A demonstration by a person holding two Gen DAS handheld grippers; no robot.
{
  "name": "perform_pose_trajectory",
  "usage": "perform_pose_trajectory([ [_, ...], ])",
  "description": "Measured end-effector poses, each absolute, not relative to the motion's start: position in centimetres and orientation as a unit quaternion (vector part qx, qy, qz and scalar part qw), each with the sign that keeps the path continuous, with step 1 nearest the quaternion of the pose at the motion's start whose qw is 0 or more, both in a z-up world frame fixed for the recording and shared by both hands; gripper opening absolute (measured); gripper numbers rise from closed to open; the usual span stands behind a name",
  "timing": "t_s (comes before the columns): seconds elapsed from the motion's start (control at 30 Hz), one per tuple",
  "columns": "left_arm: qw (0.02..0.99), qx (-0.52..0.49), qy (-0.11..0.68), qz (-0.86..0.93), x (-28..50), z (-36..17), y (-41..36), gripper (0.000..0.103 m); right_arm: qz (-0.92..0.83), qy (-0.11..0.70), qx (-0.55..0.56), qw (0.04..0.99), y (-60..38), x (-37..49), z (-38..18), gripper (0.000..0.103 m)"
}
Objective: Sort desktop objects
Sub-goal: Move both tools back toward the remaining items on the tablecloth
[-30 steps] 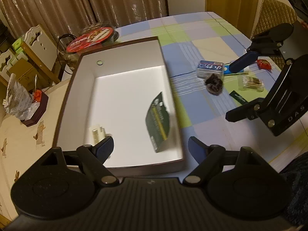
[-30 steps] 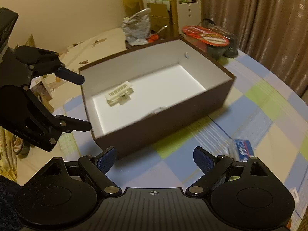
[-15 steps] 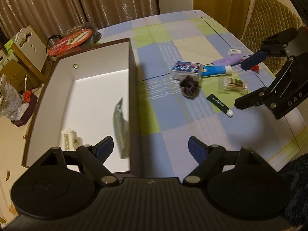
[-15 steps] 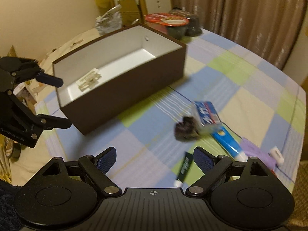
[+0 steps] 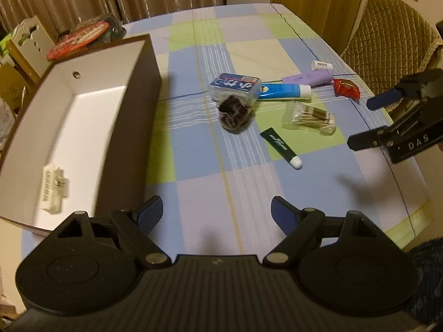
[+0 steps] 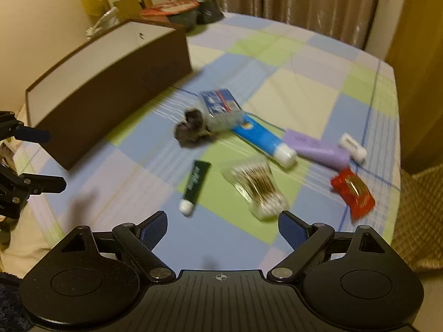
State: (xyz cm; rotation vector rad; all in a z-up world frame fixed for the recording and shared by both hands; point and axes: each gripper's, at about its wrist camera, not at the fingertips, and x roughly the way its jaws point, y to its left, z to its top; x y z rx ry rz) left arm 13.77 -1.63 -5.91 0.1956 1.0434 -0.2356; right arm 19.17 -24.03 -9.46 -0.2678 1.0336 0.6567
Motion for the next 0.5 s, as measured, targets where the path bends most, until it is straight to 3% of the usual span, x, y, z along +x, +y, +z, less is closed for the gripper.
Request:
perform_pose_trajectory([
  [0.5, 0.845, 0.087, 0.519, -0.096, 15.8, -10.3, -7.6, 0.083, 0.283, 0.528, -0.115, 0.792, -28.4, 21.5, -13.9, 0.090],
])
